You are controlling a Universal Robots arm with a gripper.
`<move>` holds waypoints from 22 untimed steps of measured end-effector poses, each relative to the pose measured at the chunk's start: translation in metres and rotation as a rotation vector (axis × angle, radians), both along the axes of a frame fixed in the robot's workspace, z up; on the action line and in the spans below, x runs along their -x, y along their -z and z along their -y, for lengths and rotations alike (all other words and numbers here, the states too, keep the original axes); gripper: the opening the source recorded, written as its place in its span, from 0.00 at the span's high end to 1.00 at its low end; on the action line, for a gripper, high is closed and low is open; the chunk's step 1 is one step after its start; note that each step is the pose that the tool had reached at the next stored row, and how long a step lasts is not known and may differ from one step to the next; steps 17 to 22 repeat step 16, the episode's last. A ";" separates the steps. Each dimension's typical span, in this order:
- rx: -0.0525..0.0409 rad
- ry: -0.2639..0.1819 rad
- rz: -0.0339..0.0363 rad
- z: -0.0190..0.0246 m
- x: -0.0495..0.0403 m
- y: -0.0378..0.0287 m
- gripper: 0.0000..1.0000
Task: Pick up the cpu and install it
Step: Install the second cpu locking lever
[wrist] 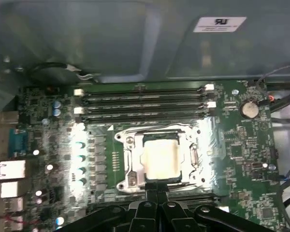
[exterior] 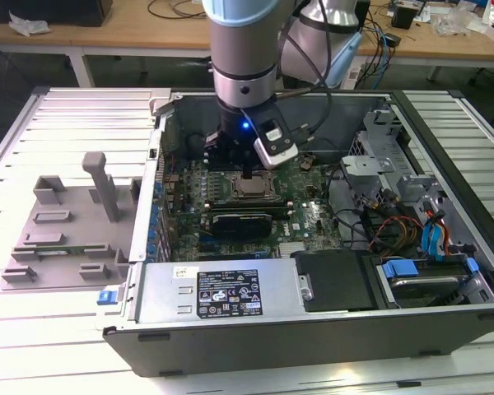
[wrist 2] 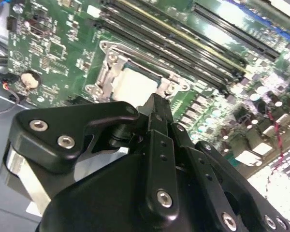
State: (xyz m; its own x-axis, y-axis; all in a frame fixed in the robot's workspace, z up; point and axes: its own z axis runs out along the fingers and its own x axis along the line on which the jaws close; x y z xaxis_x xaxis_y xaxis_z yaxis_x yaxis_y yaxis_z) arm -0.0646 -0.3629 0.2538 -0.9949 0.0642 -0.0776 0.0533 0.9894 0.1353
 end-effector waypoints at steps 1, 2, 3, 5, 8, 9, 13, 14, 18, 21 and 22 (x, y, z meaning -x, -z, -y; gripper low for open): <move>0.0030 0.001 0.0000 -0.0010 -0.0041 0.0001 0.89; 0.0053 0.002 0.0000 -0.0018 -0.0072 0.0001 0.89; 0.0071 0.002 0.0000 -0.0026 -0.0099 0.0002 0.89; 0.0116 0.003 0.0000 -0.0054 -0.0185 0.0004 0.89; 0.0120 0.004 -0.0001 -0.0130 -0.0189 0.0000 0.89; 0.0122 0.004 -0.0001 -0.0131 -0.0189 -0.0008 0.89; 0.0124 0.004 0.0000 -0.0130 -0.0189 -0.0011 0.89; 0.0124 0.004 0.0000 -0.0130 -0.0189 -0.0012 0.89; 0.0124 0.004 0.0000 -0.0130 -0.0189 -0.0012 0.89; 0.0124 0.004 0.0000 -0.0130 -0.0189 -0.0012 0.89; 0.0124 0.004 0.0000 -0.0130 -0.0189 -0.0012 0.89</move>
